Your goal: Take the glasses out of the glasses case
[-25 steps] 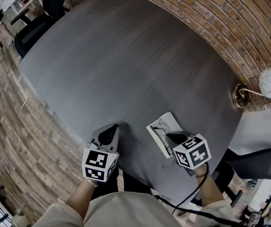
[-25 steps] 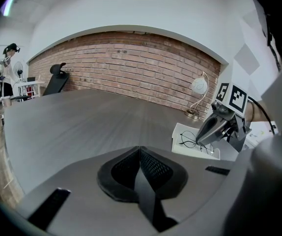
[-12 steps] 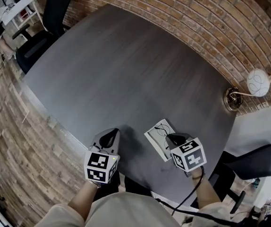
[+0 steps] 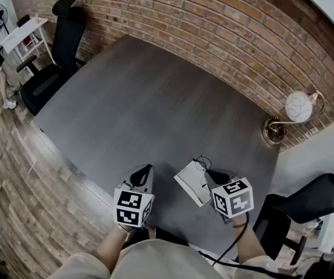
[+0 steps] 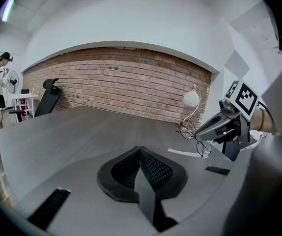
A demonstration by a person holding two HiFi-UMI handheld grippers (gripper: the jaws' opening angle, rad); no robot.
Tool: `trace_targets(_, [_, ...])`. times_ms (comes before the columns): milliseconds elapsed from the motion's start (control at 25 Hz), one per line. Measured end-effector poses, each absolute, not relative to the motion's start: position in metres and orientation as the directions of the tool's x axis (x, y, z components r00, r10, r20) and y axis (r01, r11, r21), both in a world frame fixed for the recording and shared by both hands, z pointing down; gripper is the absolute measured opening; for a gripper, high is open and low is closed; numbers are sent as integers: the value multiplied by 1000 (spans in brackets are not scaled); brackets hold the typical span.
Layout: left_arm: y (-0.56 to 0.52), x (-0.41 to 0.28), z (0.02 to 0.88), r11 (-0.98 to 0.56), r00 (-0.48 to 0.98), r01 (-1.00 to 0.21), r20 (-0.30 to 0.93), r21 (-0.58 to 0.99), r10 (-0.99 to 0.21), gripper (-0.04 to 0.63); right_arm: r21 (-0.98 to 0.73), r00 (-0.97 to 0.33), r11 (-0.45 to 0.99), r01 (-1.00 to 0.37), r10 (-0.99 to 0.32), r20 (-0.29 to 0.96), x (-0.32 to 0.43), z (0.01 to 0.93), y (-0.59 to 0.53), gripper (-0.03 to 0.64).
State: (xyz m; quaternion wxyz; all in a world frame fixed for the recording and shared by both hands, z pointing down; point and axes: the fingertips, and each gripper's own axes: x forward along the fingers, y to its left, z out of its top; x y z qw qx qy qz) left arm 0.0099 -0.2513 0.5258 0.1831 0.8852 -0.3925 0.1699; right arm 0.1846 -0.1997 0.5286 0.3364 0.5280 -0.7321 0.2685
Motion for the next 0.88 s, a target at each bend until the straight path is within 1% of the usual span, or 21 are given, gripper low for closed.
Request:
trace_targets(200, [-259,27,501,-644,656,-742,396,184,-642,18,-25,-173,217,-976,-698,695,195,490,-203,41])
trace_targets(360, [-266,40,476,-673,680,-721,350,163,-644,20,7,-112,147,-989,-782,614,206,456,-204,41])
trace_targets(600, [-279,60,435,-718,714,-687,281,109,-641,20,33,0,18,-999,-876,483,227,413,-200,41])
trace_targets(880, [-299,75,398,-736,735,-671,218,92,-642,19,-19,177,-192,-981,-935,306,257,374,-190,41])
